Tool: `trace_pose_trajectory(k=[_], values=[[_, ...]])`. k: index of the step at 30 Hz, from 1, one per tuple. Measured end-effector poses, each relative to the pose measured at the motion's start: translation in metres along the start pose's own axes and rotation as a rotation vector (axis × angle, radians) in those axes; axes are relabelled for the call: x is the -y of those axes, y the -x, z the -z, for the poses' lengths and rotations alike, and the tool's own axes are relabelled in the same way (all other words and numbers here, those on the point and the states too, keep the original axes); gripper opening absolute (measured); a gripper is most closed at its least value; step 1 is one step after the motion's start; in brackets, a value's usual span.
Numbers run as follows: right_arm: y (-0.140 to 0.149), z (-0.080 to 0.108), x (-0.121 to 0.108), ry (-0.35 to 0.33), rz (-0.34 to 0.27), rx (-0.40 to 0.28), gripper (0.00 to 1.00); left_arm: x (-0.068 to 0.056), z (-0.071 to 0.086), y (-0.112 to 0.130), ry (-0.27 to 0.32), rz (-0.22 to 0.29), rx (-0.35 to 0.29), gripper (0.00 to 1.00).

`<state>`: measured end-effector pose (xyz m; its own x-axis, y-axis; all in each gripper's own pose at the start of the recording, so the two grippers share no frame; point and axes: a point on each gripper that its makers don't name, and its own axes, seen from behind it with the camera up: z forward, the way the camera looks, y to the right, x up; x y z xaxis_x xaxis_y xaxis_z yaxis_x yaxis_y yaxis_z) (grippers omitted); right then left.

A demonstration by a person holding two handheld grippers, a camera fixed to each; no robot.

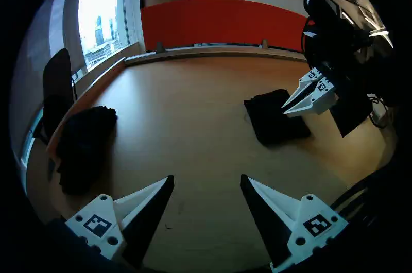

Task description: Fold towel

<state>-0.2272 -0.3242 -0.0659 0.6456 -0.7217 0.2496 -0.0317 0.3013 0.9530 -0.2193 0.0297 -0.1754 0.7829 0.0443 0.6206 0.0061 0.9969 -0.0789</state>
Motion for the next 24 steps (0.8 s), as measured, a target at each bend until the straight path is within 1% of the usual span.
trace_pose_trajectory(k=[3, 7, 8, 13, 15, 24], values=[[0.002, -0.001, 0.001, -0.002, 0.003, 0.004, 0.09, 0.001, 0.000, 0.000, -0.001, 0.000, 0.000, 0.95], [0.003, -0.001, 0.001, -0.001, 0.002, 0.007, 0.14, 0.002, 0.000, 0.000, -0.002, -0.002, 0.001, 0.96], [0.004, -0.001, 0.001, -0.001, 0.001, 0.007, 0.22, 0.002, 0.000, 0.000, -0.002, -0.002, 0.002, 0.96], [0.006, 0.002, -0.004, 0.018, -0.013, 0.006, 0.68, 0.001, 0.000, -0.001, 0.000, -0.005, 0.001, 0.95], [0.006, 0.003, -0.007, 0.029, -0.020, 0.003, 0.79, 0.000, -0.001, -0.002, 0.002, -0.006, 0.001, 0.96], [0.009, 0.010, -0.014, 0.063, -0.075, -0.017, 0.81, -0.003, -0.002, -0.005, 0.008, -0.014, 0.000, 0.96]])
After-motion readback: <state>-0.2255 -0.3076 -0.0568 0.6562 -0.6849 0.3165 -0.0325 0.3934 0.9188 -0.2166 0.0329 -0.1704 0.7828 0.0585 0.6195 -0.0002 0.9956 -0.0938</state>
